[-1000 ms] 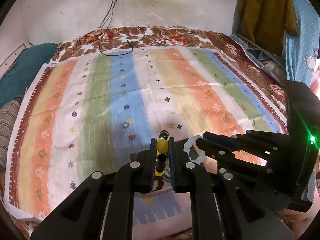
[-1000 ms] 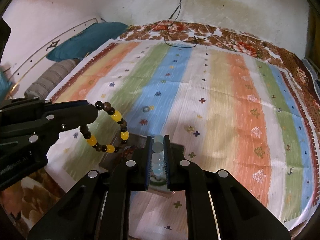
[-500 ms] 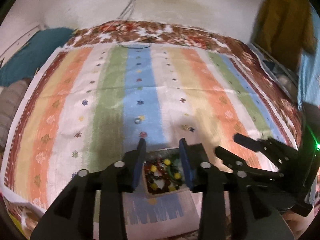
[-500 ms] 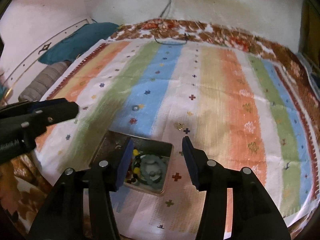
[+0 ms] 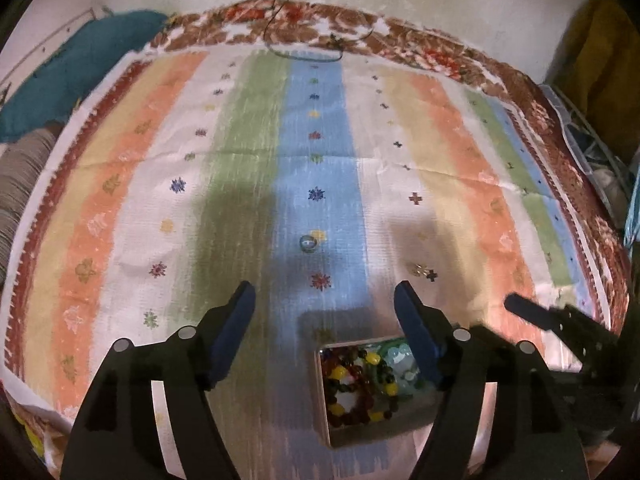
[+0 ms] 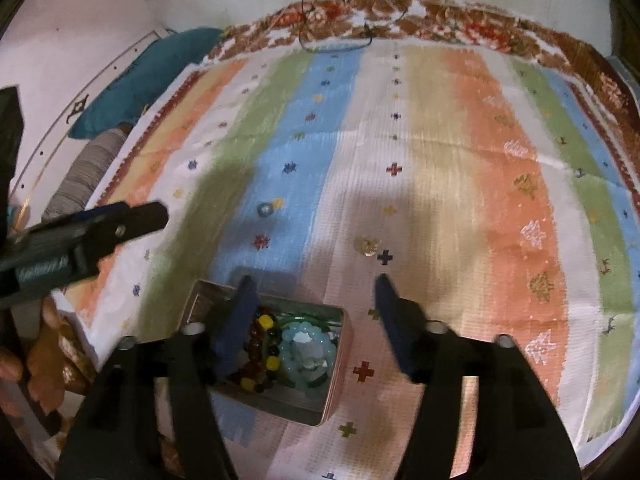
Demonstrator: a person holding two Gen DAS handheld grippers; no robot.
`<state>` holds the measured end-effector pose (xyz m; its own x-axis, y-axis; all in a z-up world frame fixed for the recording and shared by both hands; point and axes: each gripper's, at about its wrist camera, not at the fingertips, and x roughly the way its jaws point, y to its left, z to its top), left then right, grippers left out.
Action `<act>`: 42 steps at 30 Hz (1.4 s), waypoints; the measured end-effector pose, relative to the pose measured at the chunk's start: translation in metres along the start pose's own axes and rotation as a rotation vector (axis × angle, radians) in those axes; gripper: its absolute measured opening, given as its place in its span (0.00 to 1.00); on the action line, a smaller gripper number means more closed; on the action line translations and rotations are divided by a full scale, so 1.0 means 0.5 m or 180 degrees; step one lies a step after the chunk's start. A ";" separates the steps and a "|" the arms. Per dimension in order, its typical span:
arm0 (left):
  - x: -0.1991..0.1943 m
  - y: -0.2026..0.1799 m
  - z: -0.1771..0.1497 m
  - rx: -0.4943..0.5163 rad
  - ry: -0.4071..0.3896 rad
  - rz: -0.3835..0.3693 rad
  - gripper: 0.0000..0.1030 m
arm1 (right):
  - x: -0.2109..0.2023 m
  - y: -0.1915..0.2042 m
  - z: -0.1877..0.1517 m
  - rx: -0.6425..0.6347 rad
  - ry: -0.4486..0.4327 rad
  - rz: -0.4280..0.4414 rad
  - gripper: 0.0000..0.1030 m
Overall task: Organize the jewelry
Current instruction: 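Move both open tools over the silver ring and gold charm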
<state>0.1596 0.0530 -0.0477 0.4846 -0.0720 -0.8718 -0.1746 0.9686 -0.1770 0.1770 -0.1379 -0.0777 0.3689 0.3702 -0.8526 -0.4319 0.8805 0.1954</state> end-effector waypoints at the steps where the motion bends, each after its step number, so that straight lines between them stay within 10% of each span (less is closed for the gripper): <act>1: 0.011 0.004 0.005 -0.0050 0.0050 -0.0034 0.71 | 0.008 0.000 0.003 -0.0006 0.0020 -0.0047 0.69; 18: 0.136 0.000 0.045 0.0075 0.0339 0.0083 0.76 | 0.108 -0.024 0.050 -0.0106 0.0261 -0.0430 0.78; 42: 0.260 -0.013 0.072 0.0453 0.0692 0.0020 0.55 | 0.204 -0.051 0.074 -0.0106 0.0576 -0.0474 0.66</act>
<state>0.2546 0.0459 -0.1435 0.2855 -0.1004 -0.9531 -0.0470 0.9918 -0.1186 0.2562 -0.1115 -0.1518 0.2782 0.1752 -0.9444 -0.4119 0.9100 0.0474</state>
